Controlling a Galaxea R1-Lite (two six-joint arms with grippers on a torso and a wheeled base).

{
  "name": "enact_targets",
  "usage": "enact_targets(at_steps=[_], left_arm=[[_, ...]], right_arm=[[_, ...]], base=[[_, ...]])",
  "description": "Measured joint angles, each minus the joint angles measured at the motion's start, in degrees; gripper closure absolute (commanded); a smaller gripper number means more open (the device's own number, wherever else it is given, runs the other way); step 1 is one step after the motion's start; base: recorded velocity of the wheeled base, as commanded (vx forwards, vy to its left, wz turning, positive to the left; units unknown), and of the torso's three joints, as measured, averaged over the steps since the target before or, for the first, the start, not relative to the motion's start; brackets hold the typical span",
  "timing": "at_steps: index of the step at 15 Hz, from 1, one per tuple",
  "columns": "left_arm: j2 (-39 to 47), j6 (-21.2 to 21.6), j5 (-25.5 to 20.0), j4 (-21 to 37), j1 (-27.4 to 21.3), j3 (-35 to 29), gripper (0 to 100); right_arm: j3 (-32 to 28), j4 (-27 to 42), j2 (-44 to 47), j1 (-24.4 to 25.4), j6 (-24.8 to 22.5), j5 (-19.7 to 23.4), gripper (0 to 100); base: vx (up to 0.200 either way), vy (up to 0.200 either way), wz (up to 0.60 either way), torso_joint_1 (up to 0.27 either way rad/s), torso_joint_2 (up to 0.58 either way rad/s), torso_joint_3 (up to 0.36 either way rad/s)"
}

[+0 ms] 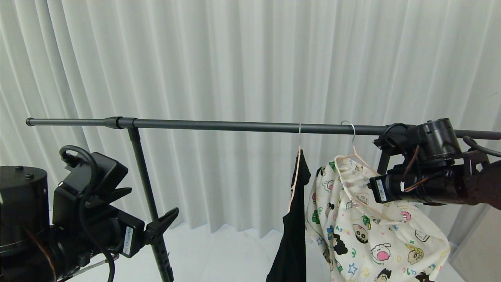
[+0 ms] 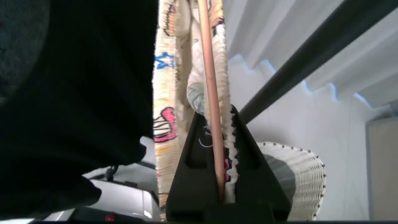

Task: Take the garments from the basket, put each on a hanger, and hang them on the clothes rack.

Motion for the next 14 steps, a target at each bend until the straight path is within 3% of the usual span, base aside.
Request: enact_targets(at_steps=[7, 14], left_arm=[[-0.44, -0.16, 0.06, -1.61, 1.55, 0.20, 0], [-1.01, -0.05, 0.11, -4.13, 12.19, 1.24, 0]], right_arm=[[0.27, 2.41, -4.80, 1.65, 1.63, -3.13, 0], [7.25, 2.39, -21.77, 0.96, 1.17, -3.86, 0]], base=[[0.000, 0.000, 0.00, 0.000, 0.00, 0.000], [0.000, 0.000, 0.00, 0.000, 0.00, 0.000]])
